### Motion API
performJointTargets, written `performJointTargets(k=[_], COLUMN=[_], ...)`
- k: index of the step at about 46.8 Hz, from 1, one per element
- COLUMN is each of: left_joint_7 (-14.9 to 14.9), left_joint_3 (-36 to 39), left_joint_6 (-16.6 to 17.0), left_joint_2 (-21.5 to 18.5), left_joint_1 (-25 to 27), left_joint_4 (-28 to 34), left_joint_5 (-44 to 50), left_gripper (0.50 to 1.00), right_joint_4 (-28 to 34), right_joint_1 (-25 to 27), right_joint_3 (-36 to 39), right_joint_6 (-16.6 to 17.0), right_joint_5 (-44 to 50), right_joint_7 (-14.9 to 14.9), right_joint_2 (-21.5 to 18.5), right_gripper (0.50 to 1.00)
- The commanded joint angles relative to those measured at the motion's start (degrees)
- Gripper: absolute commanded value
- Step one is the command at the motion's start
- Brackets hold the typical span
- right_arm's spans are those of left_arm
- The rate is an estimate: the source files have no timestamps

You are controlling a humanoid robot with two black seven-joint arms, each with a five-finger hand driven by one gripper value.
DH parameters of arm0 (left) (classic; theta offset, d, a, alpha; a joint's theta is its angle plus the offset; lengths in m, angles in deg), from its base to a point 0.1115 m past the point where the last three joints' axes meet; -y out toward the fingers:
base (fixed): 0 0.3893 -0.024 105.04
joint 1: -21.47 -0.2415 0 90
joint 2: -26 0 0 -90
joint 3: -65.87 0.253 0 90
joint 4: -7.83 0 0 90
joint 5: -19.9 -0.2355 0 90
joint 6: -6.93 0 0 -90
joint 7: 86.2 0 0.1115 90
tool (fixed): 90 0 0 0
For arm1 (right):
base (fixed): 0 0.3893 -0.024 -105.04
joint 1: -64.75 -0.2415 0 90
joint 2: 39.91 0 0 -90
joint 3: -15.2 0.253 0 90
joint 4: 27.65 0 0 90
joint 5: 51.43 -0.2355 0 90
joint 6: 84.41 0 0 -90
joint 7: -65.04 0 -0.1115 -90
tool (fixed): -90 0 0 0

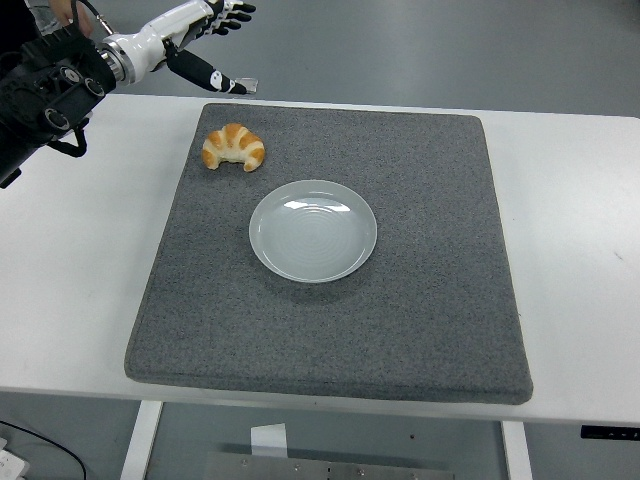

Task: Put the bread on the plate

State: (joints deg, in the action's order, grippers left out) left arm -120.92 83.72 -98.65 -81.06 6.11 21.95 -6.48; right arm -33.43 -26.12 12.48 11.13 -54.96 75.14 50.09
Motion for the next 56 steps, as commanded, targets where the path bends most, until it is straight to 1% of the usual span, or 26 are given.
performJointTargets(k=[1, 7, 10, 13, 20, 30, 35, 47, 53, 56], left_joint_7=[-0.26, -0.28, -0.28, -0.28, -0.28, -0.28, -0.28, -0.28, -0.28, -0.28], left_joint_3=[0.17, 0.17, 0.34, 1.83, 8.42, 8.96, 8.96, 8.96, 8.96, 9.04], left_joint_6=[-0.77, 0.28, 2.39, 4.59, 6.70, 11.44, 13.73, 14.61, 17.25, 17.69], left_joint_2=[-0.52, -0.96, -0.96, -0.43, 0.09, 2.55, 4.92, 8.79, 10.64, 10.90], left_joint_1=[0.67, 0.59, 0.15, 0.15, -1.08, -4.07, -5.56, -6.71, -7.67, -8.20], left_joint_4=[-0.32, -1.02, -1.81, -2.87, -3.13, -3.57, -6.29, -10.86, -12.27, -12.27], left_joint_5=[-7.43, -17.02, -18.61, -18.97, -18.70, -18.88, -18.88, -18.53, -18.79, -18.79], left_gripper=[1.000, 1.000, 0.999, 0.988, 0.973, 0.977, 0.975, 0.973, 0.973, 0.971], right_joint_4=[0.06, -0.03, -0.03, -0.02, -0.03, 0.06, 0.06, -0.03, 0.06, -0.02], right_joint_1=[0.00, 0.00, 0.00, 0.00, 0.00, 0.00, 0.00, 0.00, 0.00, 0.00], right_joint_3=[0.00, 0.00, 0.00, 0.00, 0.00, 0.00, 0.00, 0.00, 0.00, 0.00], right_joint_6=[0.00, 0.00, 0.00, 0.00, 0.00, 0.00, 0.00, 0.00, 0.00, 0.00], right_joint_5=[0.01, 0.01, 0.01, 0.01, 0.01, -0.08, 0.01, 0.01, -0.08, 0.01], right_joint_7=[0.00, 0.00, 0.00, 0.00, 0.00, 0.00, 0.00, 0.00, 0.00, 0.00], right_joint_2=[0.00, 0.00, 0.00, 0.00, 0.00, 0.00, 0.00, 0.00, 0.00, 0.00], right_gripper=[0.932, 0.932, 0.932, 0.932, 0.932, 0.932, 0.932, 0.932, 0.932, 0.932])
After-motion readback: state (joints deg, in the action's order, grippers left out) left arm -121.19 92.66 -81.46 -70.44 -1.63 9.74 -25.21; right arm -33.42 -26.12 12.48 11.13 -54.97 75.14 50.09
